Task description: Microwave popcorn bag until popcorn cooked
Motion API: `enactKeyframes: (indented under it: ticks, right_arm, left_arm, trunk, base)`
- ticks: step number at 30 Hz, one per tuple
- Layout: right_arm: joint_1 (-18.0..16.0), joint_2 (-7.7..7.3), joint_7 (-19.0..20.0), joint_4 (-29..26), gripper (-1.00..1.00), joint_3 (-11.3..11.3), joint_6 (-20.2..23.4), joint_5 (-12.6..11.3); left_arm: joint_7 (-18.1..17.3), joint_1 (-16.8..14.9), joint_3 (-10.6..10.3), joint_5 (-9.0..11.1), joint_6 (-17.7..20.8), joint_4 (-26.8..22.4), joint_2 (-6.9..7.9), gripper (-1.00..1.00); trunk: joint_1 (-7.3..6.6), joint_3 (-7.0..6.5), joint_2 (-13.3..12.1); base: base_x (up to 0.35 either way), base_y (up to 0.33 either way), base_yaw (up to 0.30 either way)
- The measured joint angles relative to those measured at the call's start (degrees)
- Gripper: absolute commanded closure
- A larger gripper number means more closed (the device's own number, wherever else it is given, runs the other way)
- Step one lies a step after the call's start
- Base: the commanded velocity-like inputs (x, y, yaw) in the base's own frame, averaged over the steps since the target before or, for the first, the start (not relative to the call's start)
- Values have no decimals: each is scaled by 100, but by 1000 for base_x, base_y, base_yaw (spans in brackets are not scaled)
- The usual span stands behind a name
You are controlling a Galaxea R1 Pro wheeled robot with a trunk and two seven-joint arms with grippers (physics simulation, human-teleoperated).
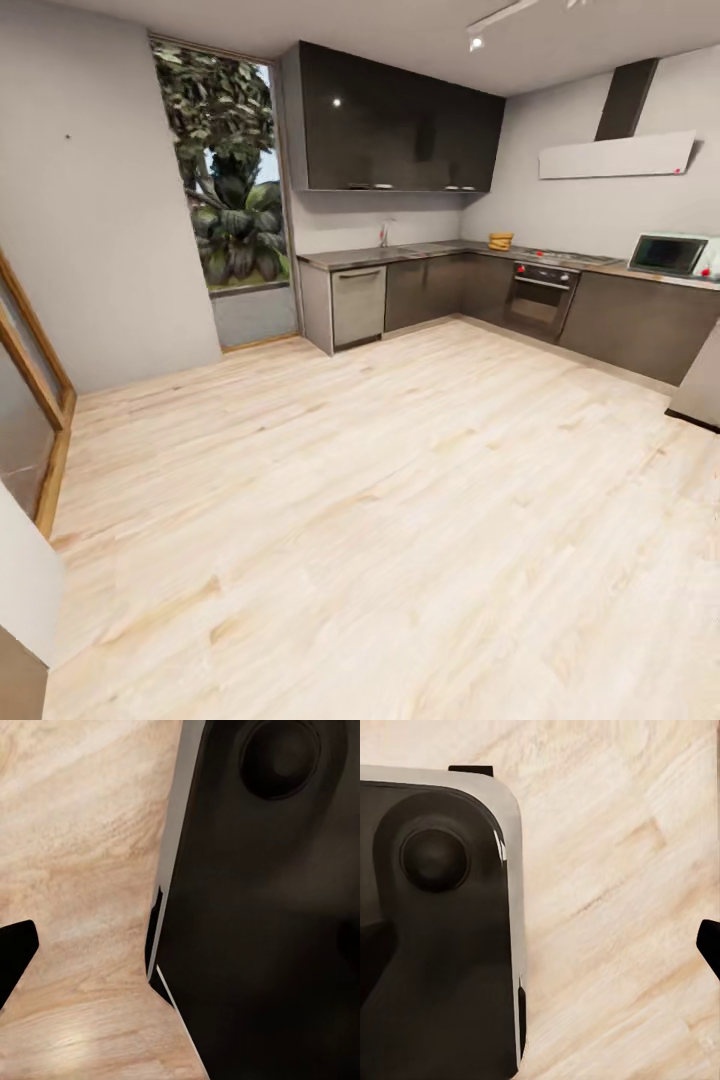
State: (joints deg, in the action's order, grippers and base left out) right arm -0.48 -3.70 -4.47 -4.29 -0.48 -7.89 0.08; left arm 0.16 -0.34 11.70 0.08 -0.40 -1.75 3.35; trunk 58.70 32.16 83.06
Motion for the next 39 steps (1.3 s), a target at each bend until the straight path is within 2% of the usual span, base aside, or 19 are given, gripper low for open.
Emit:
enactKeyframes:
  ticks: [39]
  right_arm:
    - [0, 0, 0, 3, -100, 7, -1, 0]
  left_arm:
    - [0, -1, 0, 0, 0, 0, -1, -100]
  trunk:
    - [0, 0, 0]
  base:
    - [339, 0, -297]
